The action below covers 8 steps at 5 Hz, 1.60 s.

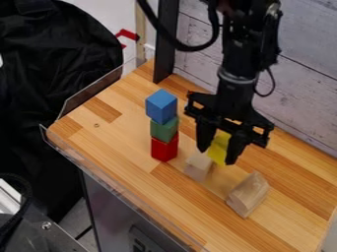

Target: Put the yellow cube on top of one block

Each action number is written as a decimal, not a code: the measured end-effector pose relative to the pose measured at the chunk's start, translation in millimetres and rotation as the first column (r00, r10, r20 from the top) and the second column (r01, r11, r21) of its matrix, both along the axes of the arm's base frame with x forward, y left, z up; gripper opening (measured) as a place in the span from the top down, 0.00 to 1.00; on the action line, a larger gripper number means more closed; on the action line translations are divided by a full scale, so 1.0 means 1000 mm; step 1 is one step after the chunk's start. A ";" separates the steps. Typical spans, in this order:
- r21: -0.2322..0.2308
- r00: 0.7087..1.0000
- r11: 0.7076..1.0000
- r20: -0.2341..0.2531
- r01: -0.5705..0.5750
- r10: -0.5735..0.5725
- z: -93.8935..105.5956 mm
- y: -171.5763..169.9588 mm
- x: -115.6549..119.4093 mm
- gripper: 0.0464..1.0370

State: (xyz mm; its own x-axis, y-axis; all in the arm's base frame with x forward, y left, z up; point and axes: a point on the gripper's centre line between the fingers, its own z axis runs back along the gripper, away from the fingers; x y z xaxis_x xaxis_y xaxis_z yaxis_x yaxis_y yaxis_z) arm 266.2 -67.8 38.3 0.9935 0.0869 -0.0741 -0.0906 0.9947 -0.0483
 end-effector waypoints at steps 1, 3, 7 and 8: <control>-0.004 0.999 1.000 0.020 -0.028 0.028 -0.003 0.004 0.002 0.52; -0.008 0.997 0.998 0.037 -0.070 0.070 -0.005 0.018 0.006 0.52; -0.012 0.994 0.995 0.023 -0.103 0.104 -0.013 0.033 0.007 0.52; -0.014 0.995 0.995 0.016 -0.102 0.102 -0.015 0.033 0.007 0.52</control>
